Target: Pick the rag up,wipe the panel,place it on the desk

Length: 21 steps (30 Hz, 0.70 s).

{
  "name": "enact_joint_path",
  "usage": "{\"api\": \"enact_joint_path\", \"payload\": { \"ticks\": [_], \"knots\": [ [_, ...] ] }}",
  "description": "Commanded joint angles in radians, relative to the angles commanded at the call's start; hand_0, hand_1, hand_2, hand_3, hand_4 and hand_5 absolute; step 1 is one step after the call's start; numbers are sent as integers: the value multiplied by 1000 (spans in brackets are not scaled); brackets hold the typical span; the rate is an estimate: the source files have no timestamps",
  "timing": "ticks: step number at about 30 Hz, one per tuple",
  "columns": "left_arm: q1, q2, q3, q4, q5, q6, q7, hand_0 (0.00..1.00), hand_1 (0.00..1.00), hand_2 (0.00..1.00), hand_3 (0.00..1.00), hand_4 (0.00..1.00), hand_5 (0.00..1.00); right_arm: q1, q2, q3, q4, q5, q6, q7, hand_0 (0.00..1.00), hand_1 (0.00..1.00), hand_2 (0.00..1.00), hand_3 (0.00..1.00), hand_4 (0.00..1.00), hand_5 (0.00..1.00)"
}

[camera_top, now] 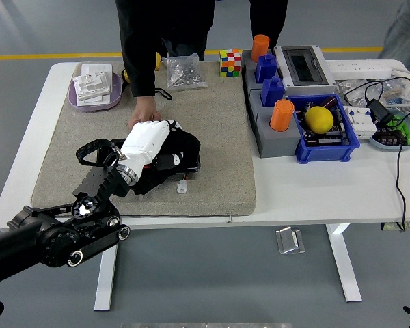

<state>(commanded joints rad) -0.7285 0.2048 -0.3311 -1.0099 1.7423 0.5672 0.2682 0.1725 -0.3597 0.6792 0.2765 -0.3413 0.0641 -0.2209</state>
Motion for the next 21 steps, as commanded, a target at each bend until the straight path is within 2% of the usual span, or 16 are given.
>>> {"api": "enact_joint_path", "payload": {
  "ticks": [9, 21],
  "knots": [
    [-39, -27, 37, 32, -6, -12, 20, 219, 95, 530, 470, 159, 2, 4, -1, -14, 1, 3, -1, -1, 769, 614, 708, 633, 998, 569],
    [-42, -29, 38, 31, -2, -13, 24, 221, 96, 531, 472, 163, 2, 1, -1, -14, -1, 4, 1, -3, 769, 613, 707, 634, 998, 569]
  ]
}}
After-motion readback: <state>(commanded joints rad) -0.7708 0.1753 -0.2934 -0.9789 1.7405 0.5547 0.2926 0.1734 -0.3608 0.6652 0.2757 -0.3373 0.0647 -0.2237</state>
